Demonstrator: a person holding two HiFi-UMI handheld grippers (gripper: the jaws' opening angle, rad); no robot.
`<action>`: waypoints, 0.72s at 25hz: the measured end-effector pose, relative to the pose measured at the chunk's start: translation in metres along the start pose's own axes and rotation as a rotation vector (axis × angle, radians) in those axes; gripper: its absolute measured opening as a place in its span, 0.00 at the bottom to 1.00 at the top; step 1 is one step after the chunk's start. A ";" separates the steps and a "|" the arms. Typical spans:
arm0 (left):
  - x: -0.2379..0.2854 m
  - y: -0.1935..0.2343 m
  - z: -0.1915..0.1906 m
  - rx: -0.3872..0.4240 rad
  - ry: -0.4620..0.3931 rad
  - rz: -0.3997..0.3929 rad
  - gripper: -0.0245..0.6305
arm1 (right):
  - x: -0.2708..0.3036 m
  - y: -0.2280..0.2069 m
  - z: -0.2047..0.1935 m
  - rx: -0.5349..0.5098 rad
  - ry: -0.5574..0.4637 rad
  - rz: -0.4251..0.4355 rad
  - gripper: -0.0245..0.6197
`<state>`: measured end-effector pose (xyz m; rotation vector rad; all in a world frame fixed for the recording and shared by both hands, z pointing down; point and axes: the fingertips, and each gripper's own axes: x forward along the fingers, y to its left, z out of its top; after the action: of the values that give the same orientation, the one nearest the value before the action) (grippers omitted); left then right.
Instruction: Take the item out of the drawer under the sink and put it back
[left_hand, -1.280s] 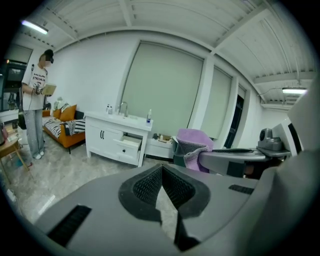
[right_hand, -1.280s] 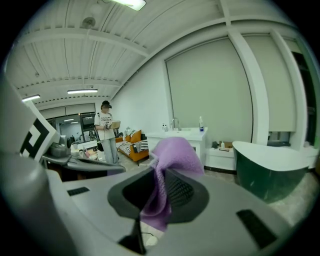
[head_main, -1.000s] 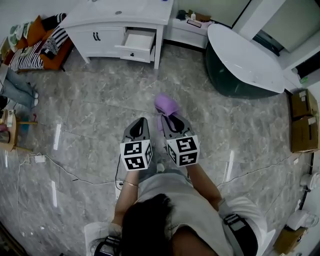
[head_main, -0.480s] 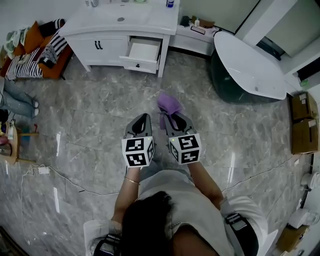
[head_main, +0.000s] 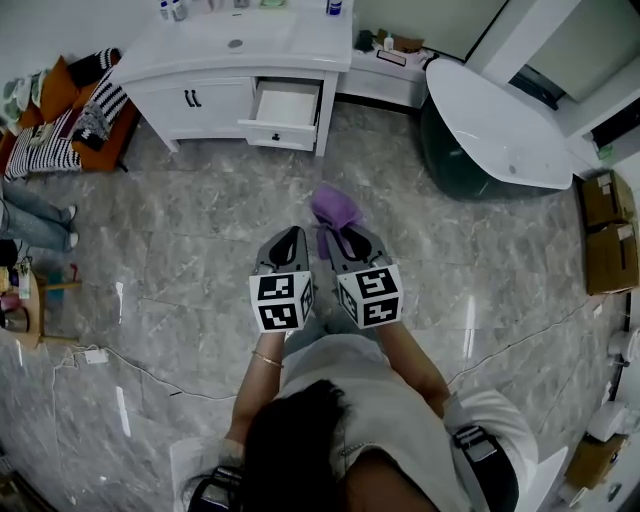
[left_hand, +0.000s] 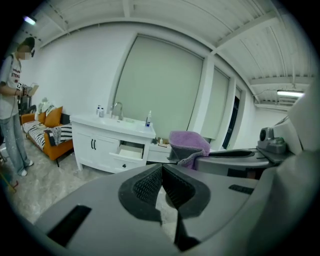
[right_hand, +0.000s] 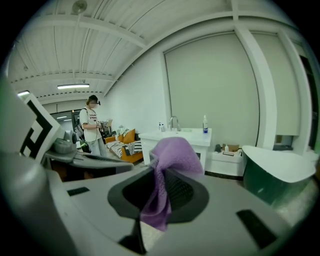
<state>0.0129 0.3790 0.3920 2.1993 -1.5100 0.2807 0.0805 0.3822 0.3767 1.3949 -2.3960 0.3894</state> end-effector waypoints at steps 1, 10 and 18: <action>0.001 0.002 0.002 0.002 0.000 0.002 0.05 | 0.001 -0.001 0.001 -0.002 0.001 -0.003 0.15; 0.010 0.002 0.004 0.018 0.006 -0.007 0.05 | 0.010 -0.001 0.002 0.018 -0.003 0.004 0.15; 0.034 0.015 0.011 0.010 -0.002 0.018 0.05 | 0.036 -0.012 0.011 0.014 -0.019 0.034 0.15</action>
<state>0.0110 0.3413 0.3998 2.1947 -1.5337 0.2926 0.0729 0.3439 0.3830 1.3716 -2.4393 0.4049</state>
